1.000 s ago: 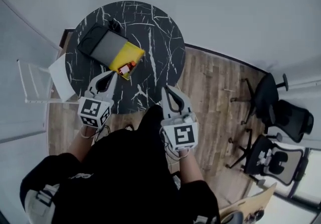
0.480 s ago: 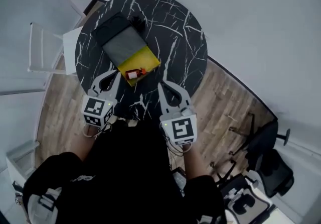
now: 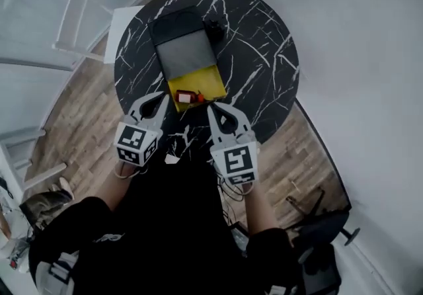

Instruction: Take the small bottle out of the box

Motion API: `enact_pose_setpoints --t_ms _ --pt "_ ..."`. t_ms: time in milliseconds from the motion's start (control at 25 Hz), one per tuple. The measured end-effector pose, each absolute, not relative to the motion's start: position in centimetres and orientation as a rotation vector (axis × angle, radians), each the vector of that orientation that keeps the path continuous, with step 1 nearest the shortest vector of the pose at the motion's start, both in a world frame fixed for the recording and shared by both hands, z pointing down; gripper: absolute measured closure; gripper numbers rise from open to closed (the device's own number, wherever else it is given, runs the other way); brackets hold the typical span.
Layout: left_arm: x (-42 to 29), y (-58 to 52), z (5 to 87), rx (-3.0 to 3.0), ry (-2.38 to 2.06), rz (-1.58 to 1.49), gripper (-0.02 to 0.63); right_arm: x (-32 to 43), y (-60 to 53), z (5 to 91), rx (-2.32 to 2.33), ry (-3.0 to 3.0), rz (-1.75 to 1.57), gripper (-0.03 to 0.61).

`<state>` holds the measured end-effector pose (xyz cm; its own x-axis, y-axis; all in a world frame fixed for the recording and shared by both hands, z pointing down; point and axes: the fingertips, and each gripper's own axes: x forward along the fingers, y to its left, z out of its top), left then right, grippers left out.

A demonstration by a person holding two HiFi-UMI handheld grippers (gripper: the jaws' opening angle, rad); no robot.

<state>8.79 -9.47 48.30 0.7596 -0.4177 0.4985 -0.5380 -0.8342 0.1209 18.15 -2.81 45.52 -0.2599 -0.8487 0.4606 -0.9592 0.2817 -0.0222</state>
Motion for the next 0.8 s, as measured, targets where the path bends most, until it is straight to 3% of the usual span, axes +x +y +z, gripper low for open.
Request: enact_pose_setpoints --t_ms 800 --pt "2.6 -8.5 53.3 2.378 -1.079 0.632 0.615 13.4 -6.9 51.5 1.07 -2.242 0.384 0.583"
